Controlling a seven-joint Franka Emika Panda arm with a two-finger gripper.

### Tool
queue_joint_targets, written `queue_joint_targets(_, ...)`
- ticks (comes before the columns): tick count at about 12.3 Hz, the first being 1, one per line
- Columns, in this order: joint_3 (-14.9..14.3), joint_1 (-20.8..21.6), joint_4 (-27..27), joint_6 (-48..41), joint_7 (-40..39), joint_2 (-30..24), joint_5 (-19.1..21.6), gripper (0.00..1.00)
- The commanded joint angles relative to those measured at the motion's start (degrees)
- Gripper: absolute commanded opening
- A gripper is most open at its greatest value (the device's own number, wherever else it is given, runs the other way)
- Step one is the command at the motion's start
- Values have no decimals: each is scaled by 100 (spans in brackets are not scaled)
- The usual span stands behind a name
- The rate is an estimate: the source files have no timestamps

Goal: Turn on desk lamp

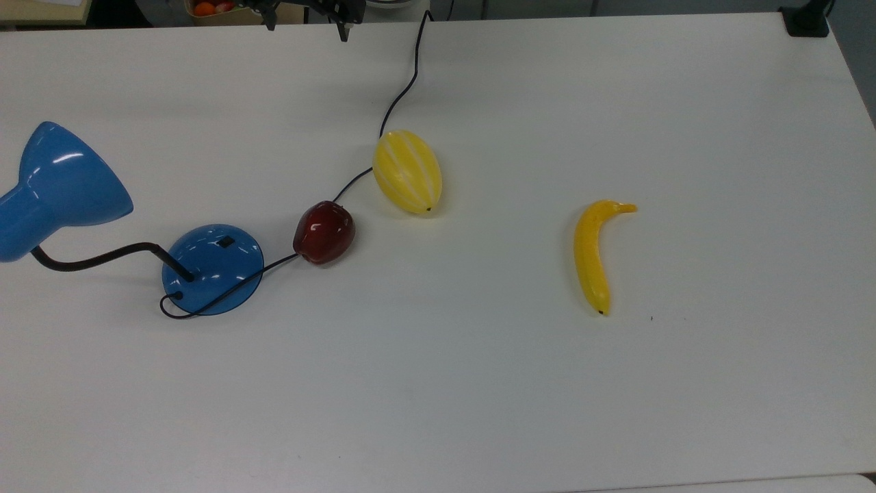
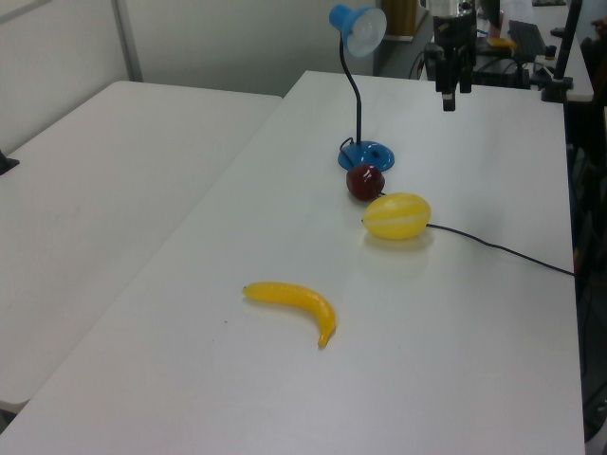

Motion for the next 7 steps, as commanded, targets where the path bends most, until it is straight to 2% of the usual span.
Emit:
queue_joint_targets(1, -29, 8, -134, -55, -88, -144, 41, 100)
queue_joint_targets(7, -64, -158, -12, 225, -79, 22, 41, 100)
